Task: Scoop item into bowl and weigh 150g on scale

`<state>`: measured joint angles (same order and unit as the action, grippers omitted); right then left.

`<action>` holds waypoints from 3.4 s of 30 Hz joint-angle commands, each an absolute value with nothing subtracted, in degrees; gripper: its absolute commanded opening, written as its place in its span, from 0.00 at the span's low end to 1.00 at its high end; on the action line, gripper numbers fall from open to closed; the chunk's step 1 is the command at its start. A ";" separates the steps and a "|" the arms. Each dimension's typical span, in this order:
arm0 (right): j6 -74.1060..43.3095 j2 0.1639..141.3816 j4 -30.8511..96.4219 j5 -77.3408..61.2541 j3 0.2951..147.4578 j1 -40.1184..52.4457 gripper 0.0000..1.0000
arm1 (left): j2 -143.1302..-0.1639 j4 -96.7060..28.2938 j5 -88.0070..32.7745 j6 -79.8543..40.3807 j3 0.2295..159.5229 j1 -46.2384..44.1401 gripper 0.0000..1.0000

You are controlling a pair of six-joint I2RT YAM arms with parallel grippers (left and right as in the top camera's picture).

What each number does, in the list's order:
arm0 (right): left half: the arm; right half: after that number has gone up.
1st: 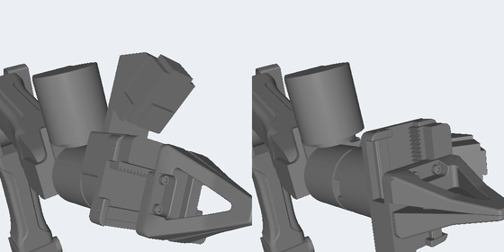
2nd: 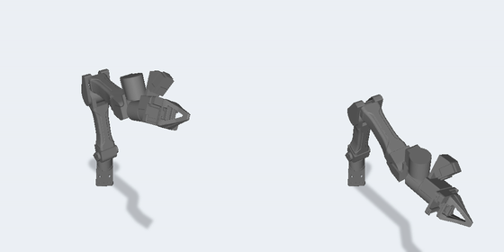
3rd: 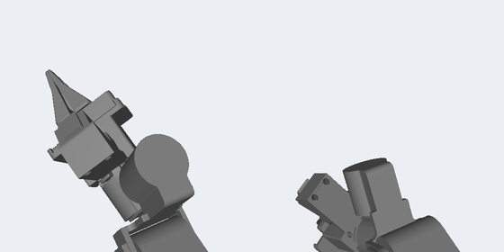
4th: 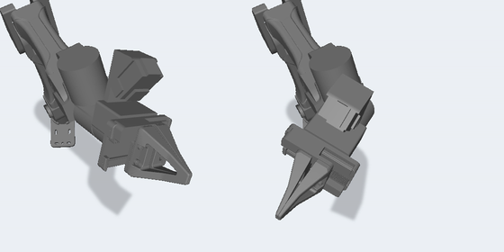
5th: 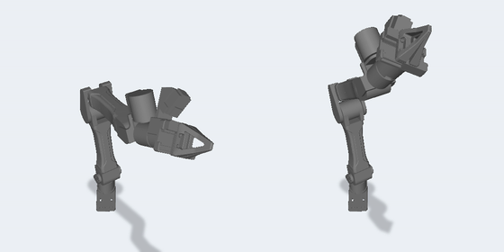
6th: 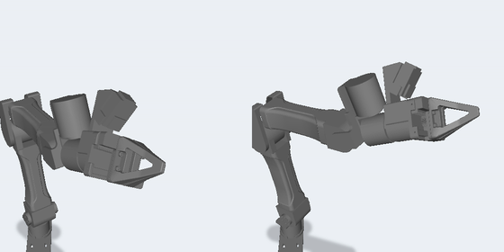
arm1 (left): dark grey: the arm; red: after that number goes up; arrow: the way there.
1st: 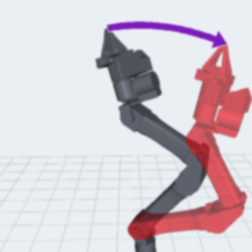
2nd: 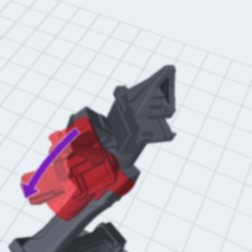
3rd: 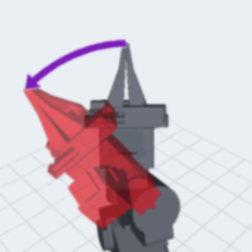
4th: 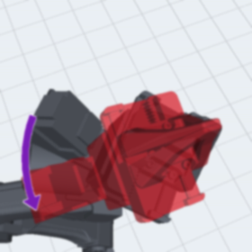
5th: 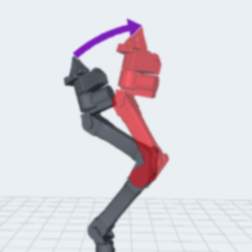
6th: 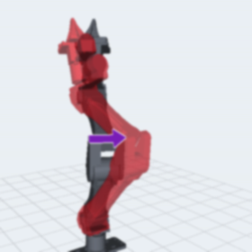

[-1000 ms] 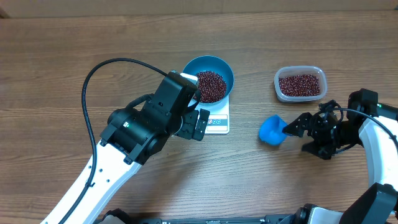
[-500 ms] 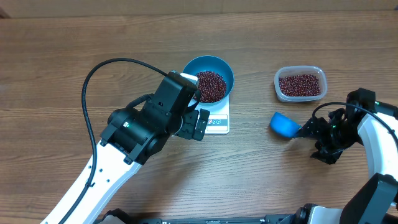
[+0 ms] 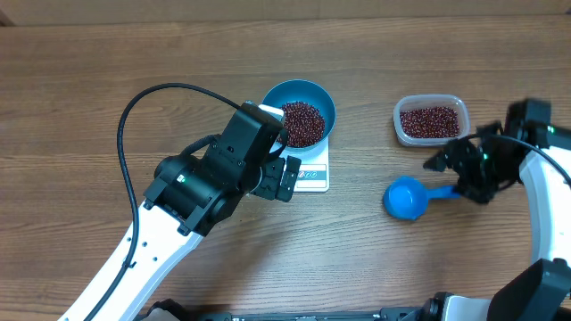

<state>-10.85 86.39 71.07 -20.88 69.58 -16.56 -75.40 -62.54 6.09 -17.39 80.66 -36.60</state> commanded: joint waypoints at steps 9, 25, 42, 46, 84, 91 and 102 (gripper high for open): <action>0.71 86.17 61.69 -16.32 78.94 -0.89 0.96 | -75.75 -62.37 6.39 -16.91 81.14 -36.01 0.99; 0.49 86.17 61.34 -16.32 78.87 -0.86 1.00 | -75.75 -62.39 6.39 -16.88 81.14 -36.01 1.00; 0.49 86.17 61.34 -16.32 78.85 -0.91 1.00 | -75.75 -62.63 6.39 -16.91 81.14 -36.01 1.00; 0.49 86.17 61.32 -16.32 78.83 -0.91 1.00 | -75.75 -62.61 6.39 -16.91 81.14 -36.01 0.99; 0.49 86.17 61.30 -16.32 78.83 -0.91 1.00 | -7.07 -2.44 5.96 -25.67 10.87 -4.03 1.00; 0.49 86.17 61.30 -16.32 78.83 -0.91 1.00 | -0.14 7.31 8.64 -25.69 2.04 -4.01 0.99; 0.49 86.17 61.32 -16.32 78.83 -0.91 1.00 | -0.16 -3.92 7.09 -28.08 0.25 -4.03 0.99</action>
<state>0.03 86.41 61.54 -16.51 77.80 -1.08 -0.78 -1.61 7.99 -26.98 0.71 -4.38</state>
